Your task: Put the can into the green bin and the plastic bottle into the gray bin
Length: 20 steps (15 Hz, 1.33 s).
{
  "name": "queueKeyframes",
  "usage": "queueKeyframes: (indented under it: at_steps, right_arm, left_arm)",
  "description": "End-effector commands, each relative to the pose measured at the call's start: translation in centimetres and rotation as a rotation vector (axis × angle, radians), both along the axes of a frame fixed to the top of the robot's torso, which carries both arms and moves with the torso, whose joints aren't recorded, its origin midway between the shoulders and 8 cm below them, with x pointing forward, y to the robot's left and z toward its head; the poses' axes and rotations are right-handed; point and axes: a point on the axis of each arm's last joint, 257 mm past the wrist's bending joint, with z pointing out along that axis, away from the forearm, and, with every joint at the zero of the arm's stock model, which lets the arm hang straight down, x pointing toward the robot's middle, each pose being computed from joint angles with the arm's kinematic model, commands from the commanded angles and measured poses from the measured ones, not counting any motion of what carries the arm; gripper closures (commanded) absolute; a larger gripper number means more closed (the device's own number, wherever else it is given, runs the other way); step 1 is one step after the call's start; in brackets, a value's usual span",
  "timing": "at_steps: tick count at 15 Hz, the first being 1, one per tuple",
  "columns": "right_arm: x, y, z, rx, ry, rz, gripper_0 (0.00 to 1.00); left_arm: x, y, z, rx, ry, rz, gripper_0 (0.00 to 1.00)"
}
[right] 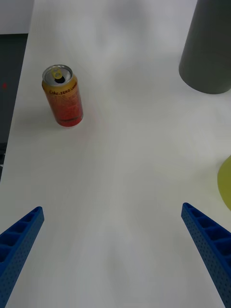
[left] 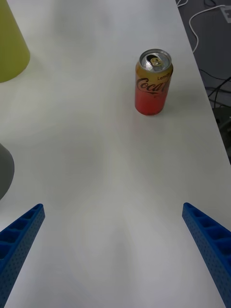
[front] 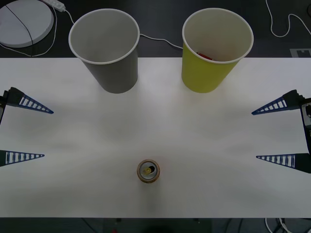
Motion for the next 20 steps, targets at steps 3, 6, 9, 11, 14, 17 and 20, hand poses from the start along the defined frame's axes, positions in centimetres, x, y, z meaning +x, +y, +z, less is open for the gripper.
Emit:
queueKeyframes:
  at_steps: [3,6,9,11,14,17,20]
  right_arm:
    - [0.0,0.0,0.0,0.000,0.000,0.000,0.00]
    - [-0.8,0.2,-0.6,0.012,0.028,0.011,0.00]
    - [-0.9,0.3,-1.0,0.008,0.025,0.023,0.00]
    - [-0.5,0.5,-1.7,0.017,0.008,0.040,0.00]
    - [0.1,0.7,-3.1,0.049,-0.030,0.079,0.00]
    - [0.1,1.3,-4.7,0.106,-0.037,0.110,0.00]
    - [-0.1,1.5,-6.2,0.157,-0.036,0.126,0.00]
  left_arm:
    - [0.0,0.0,0.0,0.000,0.000,0.000,0.00]
    - [0.0,0.0,0.0,0.000,0.000,0.000,0.00]
    - [0.0,0.0,0.0,0.000,0.000,0.000,0.00]
    - [0.0,0.0,0.0,0.000,0.000,0.000,0.00]
    - [0.0,0.0,0.0,0.000,0.000,0.000,0.00]
    - [0.0,0.0,0.0,0.000,0.000,0.000,0.00]
    - [0.0,0.0,0.0,0.000,0.000,0.000,0.00]
